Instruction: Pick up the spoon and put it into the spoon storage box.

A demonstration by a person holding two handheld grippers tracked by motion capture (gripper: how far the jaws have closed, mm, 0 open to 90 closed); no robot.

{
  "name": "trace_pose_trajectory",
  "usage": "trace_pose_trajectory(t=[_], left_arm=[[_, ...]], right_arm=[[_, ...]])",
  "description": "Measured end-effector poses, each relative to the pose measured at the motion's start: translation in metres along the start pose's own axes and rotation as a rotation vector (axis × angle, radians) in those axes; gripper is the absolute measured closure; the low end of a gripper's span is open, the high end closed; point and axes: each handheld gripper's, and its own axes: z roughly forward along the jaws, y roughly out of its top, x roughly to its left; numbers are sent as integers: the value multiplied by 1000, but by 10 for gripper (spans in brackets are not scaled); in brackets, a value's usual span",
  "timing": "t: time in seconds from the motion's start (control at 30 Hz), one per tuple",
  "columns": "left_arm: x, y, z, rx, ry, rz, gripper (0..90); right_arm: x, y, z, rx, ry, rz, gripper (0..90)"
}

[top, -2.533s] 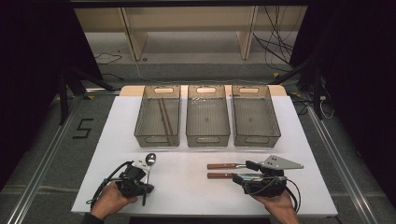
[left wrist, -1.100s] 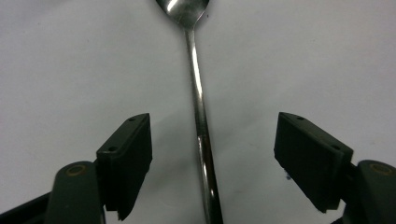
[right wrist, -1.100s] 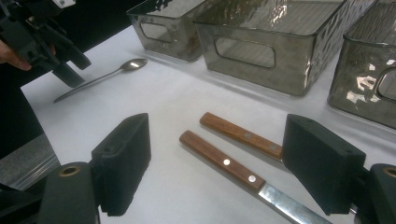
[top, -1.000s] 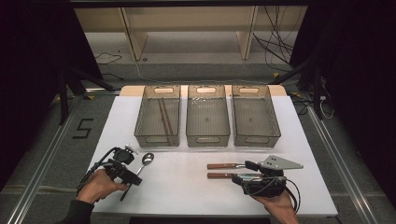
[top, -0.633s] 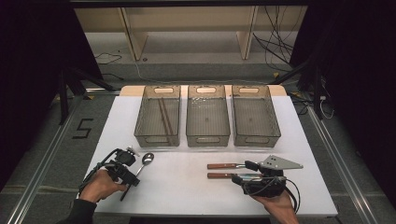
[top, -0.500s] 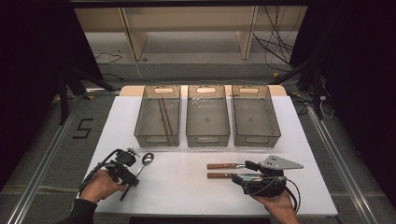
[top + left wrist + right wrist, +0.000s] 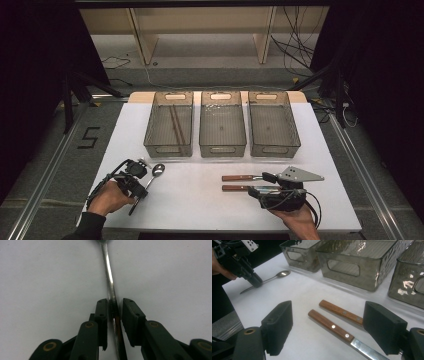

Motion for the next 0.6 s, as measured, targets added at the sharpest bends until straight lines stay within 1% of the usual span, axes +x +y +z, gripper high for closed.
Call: trace_pose_trajectory(t=[0.17, 0.37, 0.5, 0.6], left_arm=[[-1, 0, 0, -1, 1, 4, 790], [2, -1, 0, -14, -16, -5, 828], [3, -2, 0, -24, -25, 0, 834], [5, -3, 0, -26, -29, 14, 837]], right_arm=[[0, 0, 0, 0, -2, 1, 251], [1, 0, 0, 0, -2, 1, 252], [1, 0, 0, -1, -1, 1, 252], [1, 0, 0, 0, -2, 1, 252]])
